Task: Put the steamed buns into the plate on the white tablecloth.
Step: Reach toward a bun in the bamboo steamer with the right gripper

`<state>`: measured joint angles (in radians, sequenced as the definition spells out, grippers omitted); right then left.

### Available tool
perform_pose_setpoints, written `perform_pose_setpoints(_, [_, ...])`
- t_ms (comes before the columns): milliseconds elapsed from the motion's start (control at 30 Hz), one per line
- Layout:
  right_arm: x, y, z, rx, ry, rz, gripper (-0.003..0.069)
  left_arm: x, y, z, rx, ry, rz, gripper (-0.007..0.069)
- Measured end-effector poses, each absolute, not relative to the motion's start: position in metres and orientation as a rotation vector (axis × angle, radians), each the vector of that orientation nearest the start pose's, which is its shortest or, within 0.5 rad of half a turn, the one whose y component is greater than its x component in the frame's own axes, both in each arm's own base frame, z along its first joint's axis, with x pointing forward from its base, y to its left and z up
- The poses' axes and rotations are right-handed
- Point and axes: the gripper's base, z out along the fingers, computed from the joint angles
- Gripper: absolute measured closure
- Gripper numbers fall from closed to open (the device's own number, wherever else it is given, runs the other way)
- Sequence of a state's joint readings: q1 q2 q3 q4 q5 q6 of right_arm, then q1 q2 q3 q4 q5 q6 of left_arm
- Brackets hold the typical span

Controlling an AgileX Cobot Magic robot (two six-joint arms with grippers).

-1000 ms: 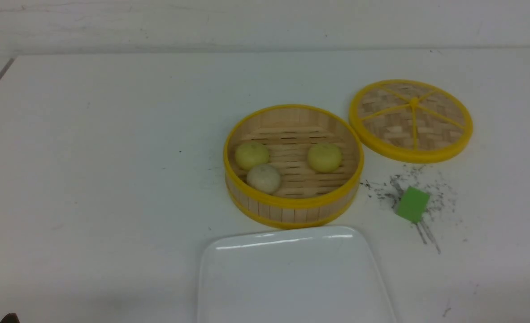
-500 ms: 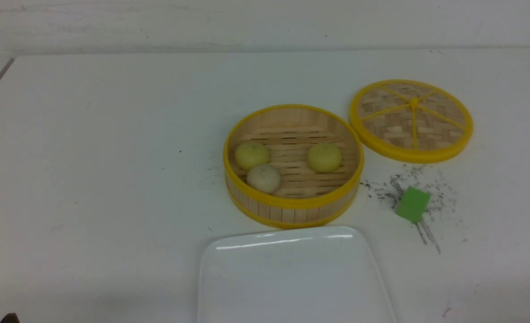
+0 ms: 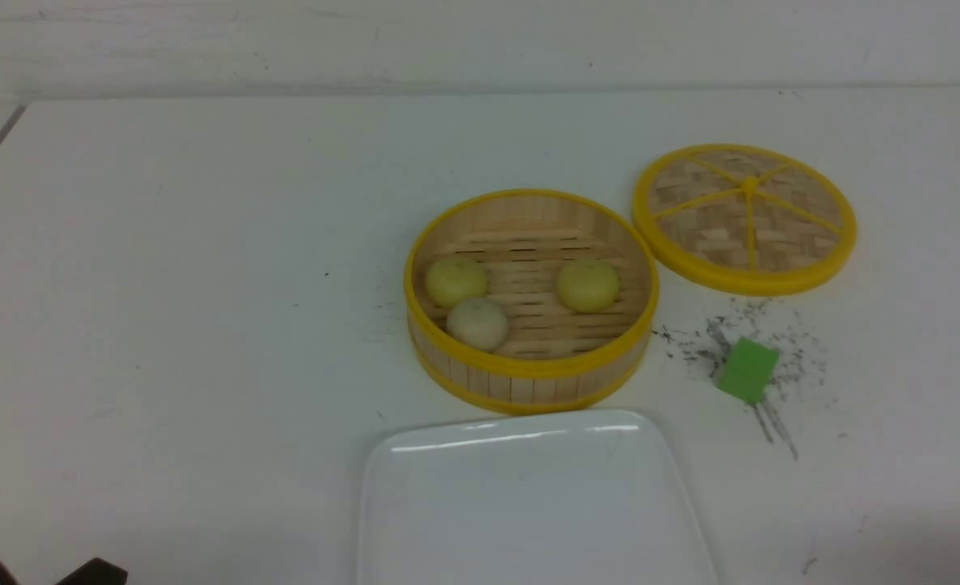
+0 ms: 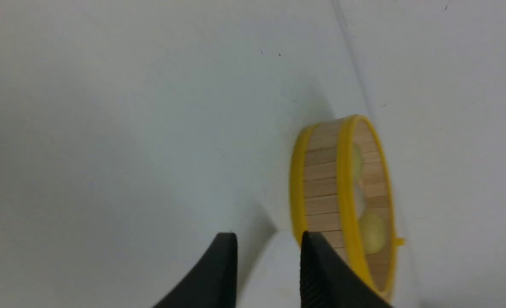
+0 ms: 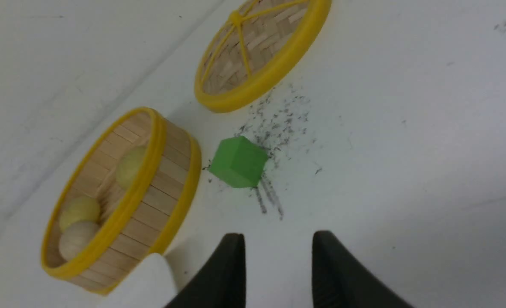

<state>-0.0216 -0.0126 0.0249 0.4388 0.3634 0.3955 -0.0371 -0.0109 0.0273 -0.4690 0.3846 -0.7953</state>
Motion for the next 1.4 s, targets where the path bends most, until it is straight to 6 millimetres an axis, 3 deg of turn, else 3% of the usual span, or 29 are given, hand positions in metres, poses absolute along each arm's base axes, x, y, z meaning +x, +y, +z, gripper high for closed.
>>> perform_pose_setpoints(200, [0.053, 0.013, 0.179, 0.706, 1.713, 0.758, 0.0419, 0.051, -0.018, 0.174, -1.040, 1.684, -1.058, 0.0387])
perform_pose_setpoints(300, [0.052, 0.014, 0.195, 0.672, 1.674, 0.763, 0.0442, 0.049, -0.021, 0.185, -0.917, 1.738, -1.020, 0.0416])
perform_pose_setpoints(367, [0.046, 0.013, 0.238, 0.509, 1.604, 0.667, 0.0550, 0.041, -0.024, 0.219, -0.689, 1.770, -0.960, 0.0498])
perform_pose_setpoints(467, [0.046, 0.012, 0.284, 0.354, 1.627, 0.505, 0.0660, 0.036, -0.026, 0.249, -0.550, 1.845, -0.874, 0.0597])
perform_pose_setpoints(567, [0.055, 0.011, 0.302, 0.320, 1.761, 0.422, 0.0669, 0.042, -0.027, 0.256, -0.510, 2.024, -0.778, 0.0622])
perform_pose_setpoints(600, [0.061, 0.010, 0.305, 0.318, 1.840, 0.382, 0.0667, 0.045, -0.028, 0.257, -0.510, 2.126, -0.742, 0.0622])
perform_pose_setpoints(633, [0.078, 0.008, 0.305, 0.331, 2.061, 0.310, 0.0662, 0.052, -0.029, 0.255, -0.516, 2.310, -0.674, 0.0622])
perform_pose_setpoints(667, [0.085, 0.007, 0.304, 0.334, 2.161, 0.279, 0.0660, 0.056, -0.029, 0.255, -0.517, 2.380, -0.646, 0.0622])
perform_pose_setpoints(767, [0.110, 0.007, 0.296, 0.336, 2.469, 0.232, 0.0658, 0.068, -0.029, 0.253, -0.485, 2.548, -0.565, 0.0622])
perform_pose_setpoints(833, [0.122, 0.009, 0.291, 0.299, 2.560, 0.243, 0.0658, 0.073, -0.029, 0.253, -0.469, 2.585, -0.546, 0.0622])
perform_pose_setpoints(867, [0.140, 0.017, 0.287, 0.208, 2.648, 0.347, 0.0656, 0.081, -0.029, 0.251, -0.440, 2.639, -0.523, 0.0622])
perform_pose_setpoints(1000, [0.170, 0.046, 0.280, -0.051, 2.656, 0.662, 0.0638, 0.092, -0.030, 0.247, -0.403, 2.696, -0.498, 0.0622])
perform_pose_setpoints(1033, [0.171, 0.047, 0.280, -0.064, 2.650, 0.678, 0.0638, 0.093, -0.030, 0.247, -0.402, 2.699, -0.497, 0.0622])
perform_pose_setpoints(1133, [0.196, 0.078, 0.284, -0.257, 2.549, 0.836, 0.0612, 0.096, -0.030, 0.246, -0.394, 2.703, -0.492, 0.0622])
perform_pose_setpoints(1233, [0.226, 0.107, 0.290, -0.397, 2.539, 0.852, 0.0585, 0.097, -0.030, 0.246, -0.392, 2.689, -0.493, 0.0617])
perform_pose_setpoints(1400, [0.279, 0.149, 0.289, -0.580, 2.582, 0.663, 0.0482, 0.098, -0.030, 0.247, -0.351, 2.676, -0.482, 0.0608])
